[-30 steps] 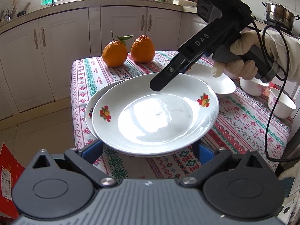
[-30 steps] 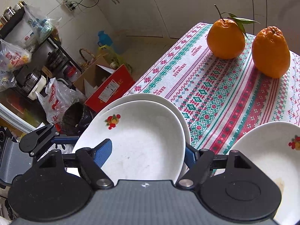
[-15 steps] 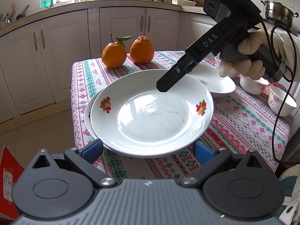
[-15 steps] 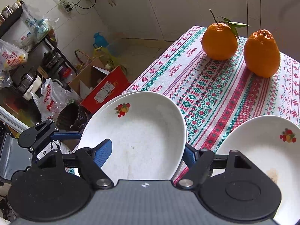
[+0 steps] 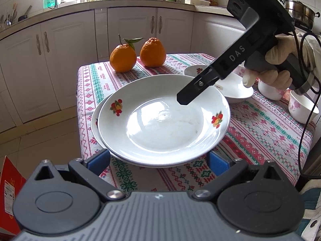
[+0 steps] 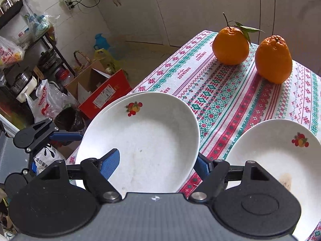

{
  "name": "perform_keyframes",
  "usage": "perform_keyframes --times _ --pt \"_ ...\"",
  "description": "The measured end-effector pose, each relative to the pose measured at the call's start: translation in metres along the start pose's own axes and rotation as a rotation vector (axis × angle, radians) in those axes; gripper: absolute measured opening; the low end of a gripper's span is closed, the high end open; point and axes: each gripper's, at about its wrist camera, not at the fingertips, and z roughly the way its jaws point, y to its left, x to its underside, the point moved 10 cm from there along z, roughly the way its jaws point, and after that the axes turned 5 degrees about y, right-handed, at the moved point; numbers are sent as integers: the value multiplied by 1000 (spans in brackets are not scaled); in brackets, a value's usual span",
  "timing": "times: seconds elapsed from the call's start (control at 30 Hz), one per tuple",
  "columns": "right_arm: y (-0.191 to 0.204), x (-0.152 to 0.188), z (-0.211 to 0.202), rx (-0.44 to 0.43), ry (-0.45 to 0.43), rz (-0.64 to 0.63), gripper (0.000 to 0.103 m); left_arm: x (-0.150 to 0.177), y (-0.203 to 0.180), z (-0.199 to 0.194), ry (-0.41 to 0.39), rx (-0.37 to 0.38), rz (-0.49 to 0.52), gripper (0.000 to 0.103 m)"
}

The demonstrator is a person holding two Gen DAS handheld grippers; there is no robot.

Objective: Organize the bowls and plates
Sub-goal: 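Set the stacked plates on the tablecloth and open the right tool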

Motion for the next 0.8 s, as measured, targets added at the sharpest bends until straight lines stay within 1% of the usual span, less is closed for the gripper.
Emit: perform_keyframes --times 0.2,0.4,0.5,0.57,0.8 --pt "-3 7 2 16 13 1 83 1 1 2 2 -1 -9 101" --pt "2 12 -1 34 0 -33 83 2 1 1 -4 0 -19 101" --pt "7 16 -6 42 -17 -49 89 2 0 -2 -12 -3 -26 102" --pt "10 20 -10 54 -32 -56 97 2 0 -4 -15 -2 -32 102" --pt "16 36 -27 137 -109 -71 102 -2 -8 -16 -52 -31 -29 102"
